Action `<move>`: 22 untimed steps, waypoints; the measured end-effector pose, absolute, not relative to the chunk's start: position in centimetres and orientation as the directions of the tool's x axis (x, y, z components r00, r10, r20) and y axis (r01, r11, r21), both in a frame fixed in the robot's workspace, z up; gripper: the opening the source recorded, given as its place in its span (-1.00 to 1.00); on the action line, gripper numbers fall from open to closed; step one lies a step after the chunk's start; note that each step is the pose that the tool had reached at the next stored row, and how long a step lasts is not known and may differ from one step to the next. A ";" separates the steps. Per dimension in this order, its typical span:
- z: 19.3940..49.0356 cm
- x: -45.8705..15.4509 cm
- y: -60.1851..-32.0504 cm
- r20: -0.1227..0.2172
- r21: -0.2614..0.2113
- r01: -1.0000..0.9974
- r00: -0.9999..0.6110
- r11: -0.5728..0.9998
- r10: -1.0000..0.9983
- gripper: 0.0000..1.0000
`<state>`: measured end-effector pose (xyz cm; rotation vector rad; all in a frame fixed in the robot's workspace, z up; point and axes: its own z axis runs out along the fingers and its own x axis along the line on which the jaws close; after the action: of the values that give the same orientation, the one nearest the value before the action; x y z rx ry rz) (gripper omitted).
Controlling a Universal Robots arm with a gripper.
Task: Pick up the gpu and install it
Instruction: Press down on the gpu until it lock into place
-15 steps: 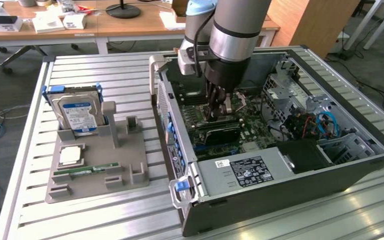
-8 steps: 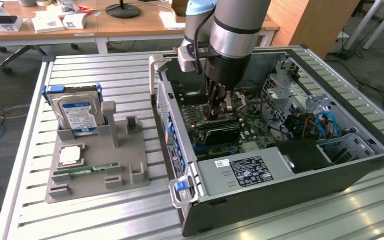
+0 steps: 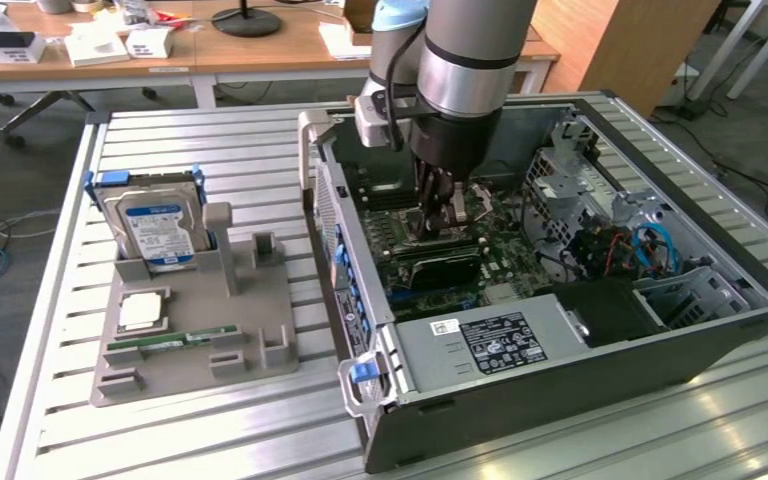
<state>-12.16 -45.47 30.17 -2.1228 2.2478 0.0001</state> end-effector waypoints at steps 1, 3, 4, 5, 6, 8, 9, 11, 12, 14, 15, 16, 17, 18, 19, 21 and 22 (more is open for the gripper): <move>30.2 -12.2 -45.5 -0.036 -0.034 -0.998 -0.056 0.058 -0.998 -0.79; 30.2 -12.2 -45.5 -0.036 -0.034 -0.998 -0.056 0.058 -0.998 -0.79; 30.2 -12.2 -45.5 -0.036 -0.034 -0.998 -0.056 0.058 -0.998 -0.79; 30.2 -12.2 -45.5 -0.036 -0.034 -0.998 -0.057 0.058 -0.998 -0.79; 30.1 -12.2 -45.5 -0.036 -0.034 -0.998 -0.057 0.058 -0.998 -0.79; 30.0 -12.2 -45.5 -0.036 -0.034 -0.998 -0.057 0.058 -0.998 -0.79; 29.9 -12.2 -45.5 -0.036 -0.034 -0.998 -0.057 0.058 -0.998 -0.79; 29.9 -12.2 -45.5 -0.036 -0.034 -0.998 -0.057 0.058 -0.998 -0.79; 29.9 -12.2 -45.5 -0.036 -0.034 -0.998 -0.057 0.058 -0.998 -0.79; 29.9 -12.2 -45.5 -0.036 -0.034 -0.998 -0.057 0.058 -0.998 -0.79; 29.9 -12.2 -45.5 -0.036 -0.034 -0.998 -0.057 0.058 -0.998 -0.79; 30.0 -12.2 -45.5 -0.036 -0.034 -0.998 -0.057 0.058 -0.998 -0.79; 30.2 -12.2 -45.5 -0.036 -0.034 -0.998 -0.057 0.058 -0.998 -0.79; 30.4 -12.2 -45.5 -0.036 -0.033 -0.998 -0.057 0.058 -0.998 -0.79; 30.6 -12.2 -45.5 -0.036 -0.033 -0.998 -0.057 0.058 -0.998 -0.79; 31.0 -12.2 -45.5 -0.036 -0.032 -0.998 -0.057 0.058 -0.998 -0.79; 31.2 -12.2 -45.5 -0.036 -0.031 -0.998 -0.057 0.058 -0.998 -0.79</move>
<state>-12.16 -45.48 31.16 -2.1242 2.2495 0.0033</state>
